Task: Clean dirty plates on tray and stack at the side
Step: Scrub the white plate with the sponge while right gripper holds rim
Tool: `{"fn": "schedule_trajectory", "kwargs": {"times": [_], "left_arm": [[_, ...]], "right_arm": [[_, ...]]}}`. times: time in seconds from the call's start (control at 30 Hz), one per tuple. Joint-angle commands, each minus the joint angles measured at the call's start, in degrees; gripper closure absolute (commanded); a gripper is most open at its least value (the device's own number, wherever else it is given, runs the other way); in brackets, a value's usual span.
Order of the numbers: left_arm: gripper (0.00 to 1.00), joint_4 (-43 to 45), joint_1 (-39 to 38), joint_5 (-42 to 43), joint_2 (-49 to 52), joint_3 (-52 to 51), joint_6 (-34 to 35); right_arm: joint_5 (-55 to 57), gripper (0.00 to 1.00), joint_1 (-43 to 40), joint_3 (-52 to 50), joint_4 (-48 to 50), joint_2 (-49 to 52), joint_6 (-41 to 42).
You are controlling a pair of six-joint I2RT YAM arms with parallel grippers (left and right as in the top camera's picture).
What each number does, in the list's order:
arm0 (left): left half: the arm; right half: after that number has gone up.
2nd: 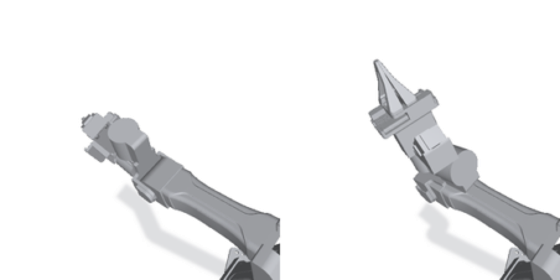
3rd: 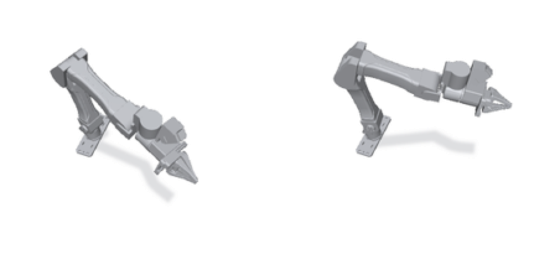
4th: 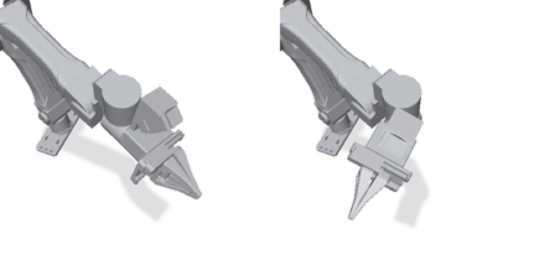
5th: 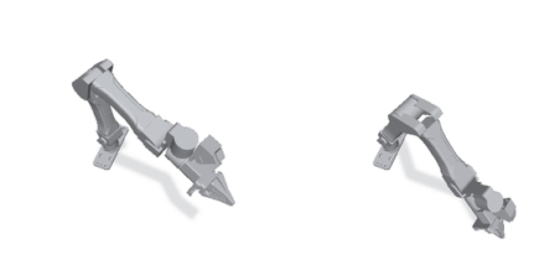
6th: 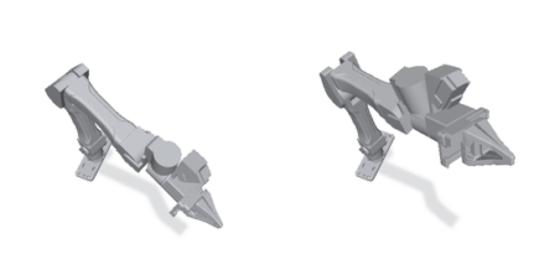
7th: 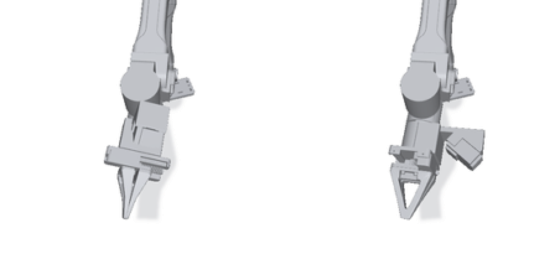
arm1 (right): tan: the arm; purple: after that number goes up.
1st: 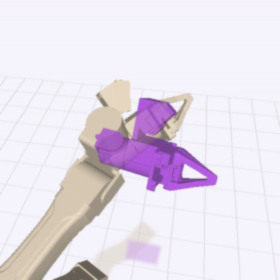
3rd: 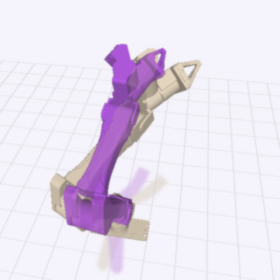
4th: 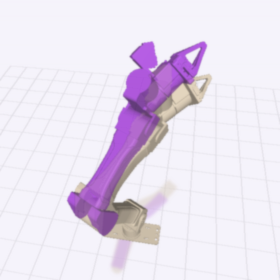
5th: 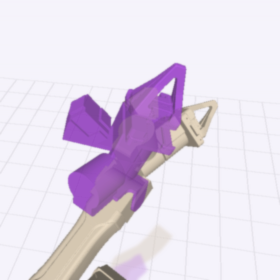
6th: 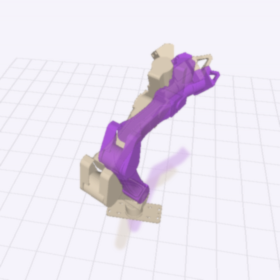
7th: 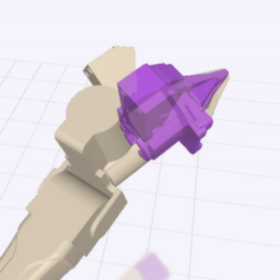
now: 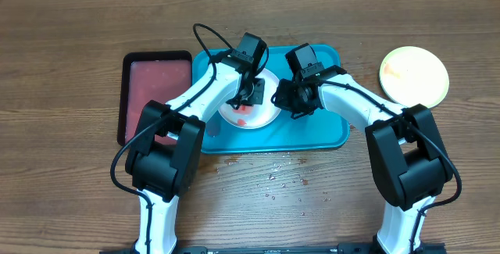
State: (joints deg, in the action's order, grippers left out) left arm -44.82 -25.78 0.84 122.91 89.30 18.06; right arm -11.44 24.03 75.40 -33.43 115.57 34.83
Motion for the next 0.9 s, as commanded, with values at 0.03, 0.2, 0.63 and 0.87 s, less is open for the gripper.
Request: {"fn": "schedule_trajectory", "kwargs": {"times": [0.03,0.2,0.63,0.87], "left_arm": [[0.96,-6.86,0.76,-1.92,3.67,0.42,-7.72],[0.96,-10.78,0.68,-1.9,3.67,0.87,-12.33],[0.96,-0.59,0.22,3.65,6.05,0.87,-11.63],[0.96,3.06,0.22,4.42,7.85,0.87,-10.75]], "right_arm": [[-0.02,0.96,0.02,-0.11,-0.04,-0.13,-0.74],[-0.02,0.96,0.02,-0.11,-0.04,-0.13,-0.74],[-0.09,0.96,0.02,-0.11,-0.07,-0.13,-0.74],[-0.22,0.96,0.02,-0.11,-0.35,-0.13,-0.74]]}}
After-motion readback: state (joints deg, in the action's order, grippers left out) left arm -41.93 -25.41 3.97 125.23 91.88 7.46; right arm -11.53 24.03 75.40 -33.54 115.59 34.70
